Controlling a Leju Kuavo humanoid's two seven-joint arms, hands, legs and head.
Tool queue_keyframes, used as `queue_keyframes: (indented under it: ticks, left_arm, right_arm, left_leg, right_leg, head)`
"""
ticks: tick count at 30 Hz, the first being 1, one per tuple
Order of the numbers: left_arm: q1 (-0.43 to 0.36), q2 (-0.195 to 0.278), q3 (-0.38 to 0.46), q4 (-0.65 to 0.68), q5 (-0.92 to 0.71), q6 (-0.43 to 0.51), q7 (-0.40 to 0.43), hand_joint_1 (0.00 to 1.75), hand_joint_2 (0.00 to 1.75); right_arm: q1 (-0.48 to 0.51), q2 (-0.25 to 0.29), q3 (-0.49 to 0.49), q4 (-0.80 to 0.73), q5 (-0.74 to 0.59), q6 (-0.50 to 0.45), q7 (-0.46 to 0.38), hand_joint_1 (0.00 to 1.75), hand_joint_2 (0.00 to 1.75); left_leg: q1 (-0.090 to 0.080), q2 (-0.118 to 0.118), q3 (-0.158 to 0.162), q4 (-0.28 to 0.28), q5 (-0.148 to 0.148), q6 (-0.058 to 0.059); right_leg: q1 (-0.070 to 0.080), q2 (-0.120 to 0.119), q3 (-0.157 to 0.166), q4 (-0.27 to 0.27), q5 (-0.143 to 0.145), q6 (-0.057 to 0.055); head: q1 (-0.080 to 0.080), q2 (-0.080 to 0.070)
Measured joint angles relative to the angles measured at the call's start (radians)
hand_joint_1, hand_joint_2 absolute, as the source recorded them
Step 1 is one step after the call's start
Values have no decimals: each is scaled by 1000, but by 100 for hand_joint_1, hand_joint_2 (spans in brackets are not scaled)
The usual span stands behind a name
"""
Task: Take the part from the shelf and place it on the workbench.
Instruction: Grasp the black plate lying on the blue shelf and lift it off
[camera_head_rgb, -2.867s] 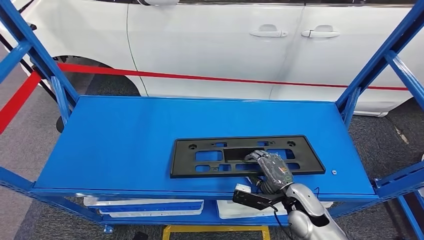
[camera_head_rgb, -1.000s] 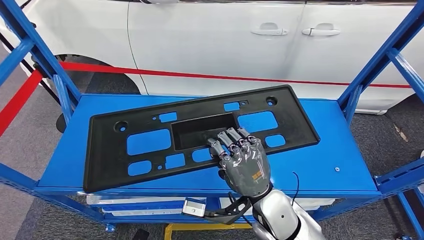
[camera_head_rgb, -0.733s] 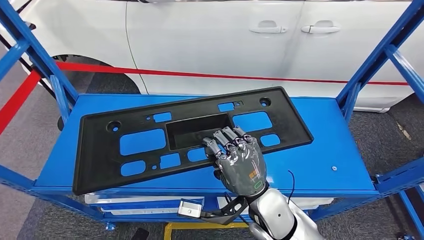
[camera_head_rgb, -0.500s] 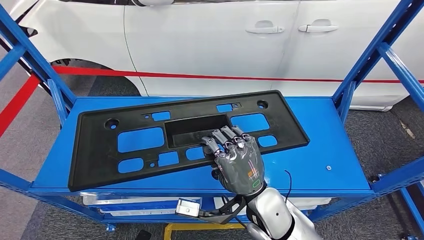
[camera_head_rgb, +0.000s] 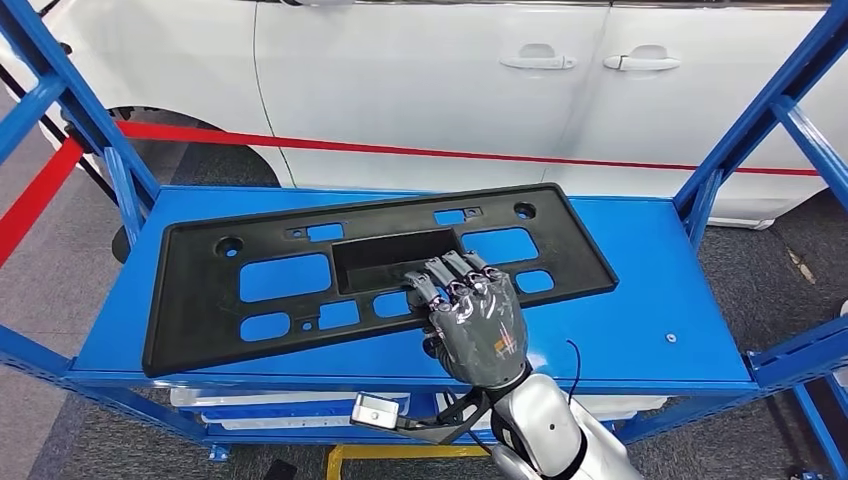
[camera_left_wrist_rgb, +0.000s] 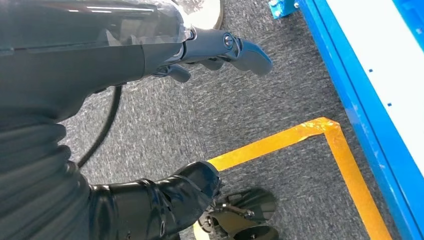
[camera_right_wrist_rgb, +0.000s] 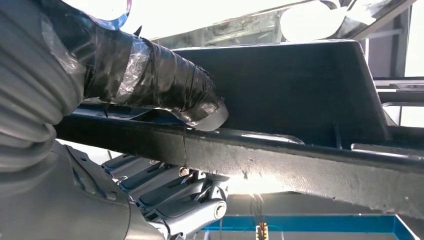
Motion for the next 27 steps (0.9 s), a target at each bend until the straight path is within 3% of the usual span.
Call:
queue_keyframes:
  ticks: [1,2,3,4,6,7,10,12,15,16,17,18,21,22,25,27]
  left_arm:
    - [1,0,0,0,-1,1,1,0,175]
    - [1,0,0,0,-2,1,1,0,175]
    - [1,0,0,0,-4,2,1,0,175]
    - [1,0,0,0,-5,2,1,0,175]
    - [0,-2,0,0,-6,2,1,0,175]
    - [0,-3,0,0,-6,3,1,0,175]
    - [-1,-4,-1,0,-6,3,3,0,175]
    - [-1,-4,-1,0,-6,4,4,0,175]
    - [0,-4,-1,0,-6,4,4,0,175]
    - [1,-4,-1,0,-6,4,4,0,175]
    - [1,-4,-1,0,-6,4,4,0,175]
    - [1,-4,-1,0,-6,4,4,0,175]
    - [-2,-4,-1,0,-6,5,4,0,175]
    - [-3,-4,-1,0,-6,5,4,0,175]
    - [-2,-4,-1,0,-6,6,5,0,175]
    - [-4,-5,-1,0,-6,6,5,0,175]
  right_arm:
    - [1,0,0,3,-1,0,0,175,175]
    - [2,-1,0,5,-3,0,0,175,175]
    - [2,-1,0,6,-4,0,1,175,175]
    - [1,-1,0,7,-5,0,1,175,175]
    - [0,-1,0,7,-5,0,1,175,175]
    - [0,-1,0,7,-6,0,1,175,175]
    - [-1,-1,0,7,-6,0,1,175,175]
    - [-1,0,0,7,-6,0,2,175,175]
    - [0,1,0,8,-6,0,2,175,175]
    - [0,1,0,8,-6,0,2,175,175]
    - [1,1,0,9,-6,0,2,175,175]
    - [1,1,0,9,-6,0,2,175,175]
    - [0,2,0,9,-6,0,2,175,175]
    - [0,2,0,9,-7,0,2,175,175]
    - [0,1,0,9,-7,0,2,175,175]
    - [0,1,0,9,-8,0,2,175,175]
  left_leg:
    - [0,0,-1,0,0,0]
    - [0,0,-1,1,1,0]
    - [0,0,-1,1,1,0]
    - [0,-1,0,1,2,-1]
    - [-2,-2,-1,1,5,-7]
    - [-3,-2,-3,1,7,-11]
    - [-2,-1,-7,-1,12,-29]
    - [-2,-1,-21,31,-19,-38]
    - [-2,-1,-86,201,-126,-44]
    - [-2,-1,-100,248,-145,-46]
    - [-2,0,-99,263,-147,-47]
    - [-1,0,-78,237,-130,-48]
    - [0,-1,26,59,-69,-42]
    - [-1,-2,41,28,-63,-37]
    - [-5,-3,35,19,-48,-18]
    - [-3,0,27,13,-32,-3]
  right_leg:
    - [-2,0,-17,38,-9,2]
    - [-3,0,-16,40,2,3]
    - [-4,0,5,2,30,1]
    - [-4,0,41,-66,66,-3]
    - [2,0,104,-192,111,-14]
    - [5,1,117,-224,118,-18]
    - [6,1,115,-240,126,-30]
    - [1,-2,115,-254,140,-44]
    - [1,-6,100,-256,153,-55]
    - [1,-7,93,-252,156,-55]
    - [2,-7,85,-247,158,-54]
    - [2,-7,78,-241,160,-53]
    - [3,-6,57,-217,162,-45]
    - [5,-6,51,-212,164,-39]
    - [5,-4,43,-209,175,-18]
    - [1,-2,31,-188,148,-6]
  head:
    - [0,0]
    - [0,0]
    - [0,0]
    - [0,0]
    - [0,0]
    - [0,0]
    - [-1,0]
    - [-1,0]
    - [-3,0]
    - [-3,0]
    - [-3,0]
    - [-3,0]
    - [-2,0]
    - [-2,0]
    - [-1,0]
    - [0,0]
